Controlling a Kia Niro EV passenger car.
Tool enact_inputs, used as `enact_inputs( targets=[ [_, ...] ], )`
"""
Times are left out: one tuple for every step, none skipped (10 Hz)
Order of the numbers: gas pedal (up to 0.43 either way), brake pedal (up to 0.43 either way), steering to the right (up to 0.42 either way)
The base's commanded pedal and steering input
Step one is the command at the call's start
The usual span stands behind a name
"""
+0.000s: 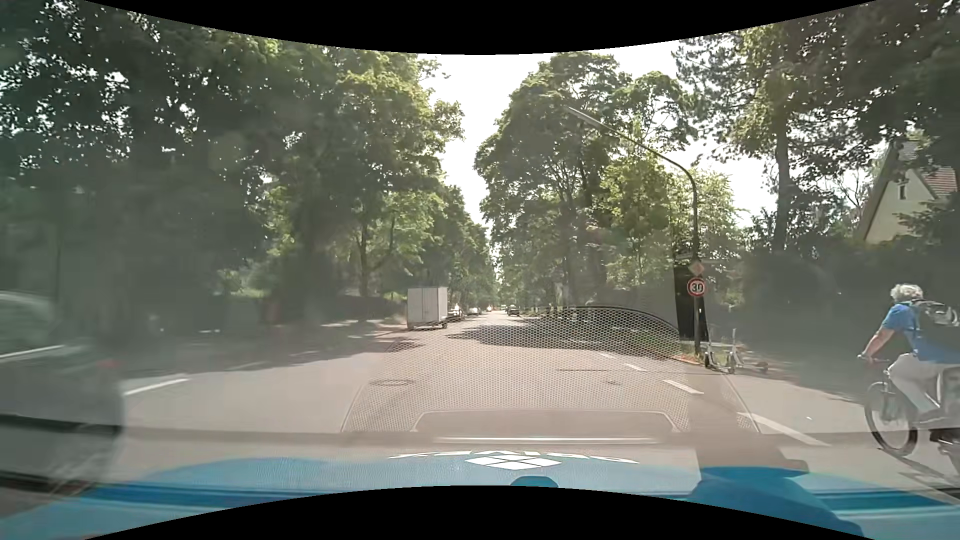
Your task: Follow the waypoints while adhering to traffic rules and regulations
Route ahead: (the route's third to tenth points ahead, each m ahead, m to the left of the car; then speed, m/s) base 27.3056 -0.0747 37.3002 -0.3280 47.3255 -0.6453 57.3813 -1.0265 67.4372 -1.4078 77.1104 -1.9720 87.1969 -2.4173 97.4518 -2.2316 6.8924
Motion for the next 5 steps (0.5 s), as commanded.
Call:
enact_inputs(
  targets=[
    [0.177, 0.000, -0.004],
    [0.177, 0.000, -0.003],
    [0.177, 0.000, -0.004],
    [0.177, 0.000, -0.003],
    [0.177, 0.000, -0.004]
  ],
)
